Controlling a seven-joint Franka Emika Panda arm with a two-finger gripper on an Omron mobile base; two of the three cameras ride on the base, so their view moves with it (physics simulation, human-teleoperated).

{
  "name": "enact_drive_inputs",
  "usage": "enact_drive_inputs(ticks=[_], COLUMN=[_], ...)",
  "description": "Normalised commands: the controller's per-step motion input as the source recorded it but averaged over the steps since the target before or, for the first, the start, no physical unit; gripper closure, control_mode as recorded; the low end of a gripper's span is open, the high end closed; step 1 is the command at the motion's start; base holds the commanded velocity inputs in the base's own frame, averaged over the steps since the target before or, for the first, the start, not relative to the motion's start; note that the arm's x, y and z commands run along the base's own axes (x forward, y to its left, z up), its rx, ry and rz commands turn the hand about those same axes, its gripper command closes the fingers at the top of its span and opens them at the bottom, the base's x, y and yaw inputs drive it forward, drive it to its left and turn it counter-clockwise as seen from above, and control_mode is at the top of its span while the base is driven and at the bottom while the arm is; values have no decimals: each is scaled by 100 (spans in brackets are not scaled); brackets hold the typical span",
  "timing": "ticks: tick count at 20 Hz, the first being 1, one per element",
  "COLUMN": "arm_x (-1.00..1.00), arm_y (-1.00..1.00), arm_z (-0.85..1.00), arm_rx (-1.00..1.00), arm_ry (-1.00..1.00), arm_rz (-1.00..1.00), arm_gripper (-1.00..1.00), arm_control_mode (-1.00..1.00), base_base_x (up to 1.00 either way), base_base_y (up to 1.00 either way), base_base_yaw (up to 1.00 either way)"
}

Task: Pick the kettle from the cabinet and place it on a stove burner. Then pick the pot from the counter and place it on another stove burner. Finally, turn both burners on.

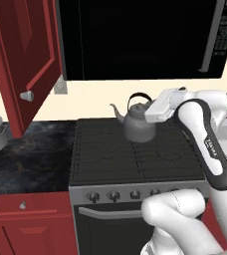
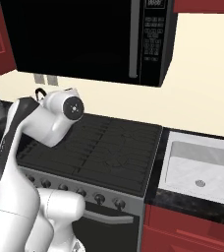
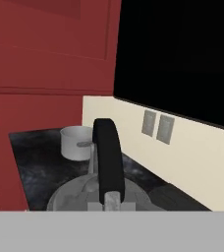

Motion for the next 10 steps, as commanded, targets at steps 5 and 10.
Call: enact_drive_inputs(ticks=[5, 10], arm_x=[37, 34], arm_y=[0, 0], arm_z=[-4, -7], arm_rx=[1, 0], arm_ry=[0, 0], arm_rz=[3, 2], arm_gripper=[100, 100], arm_control_mode=[-100, -100], base_base_x=[0, 0], base_base_y=[0, 0], base_base_yaw=[0, 0])
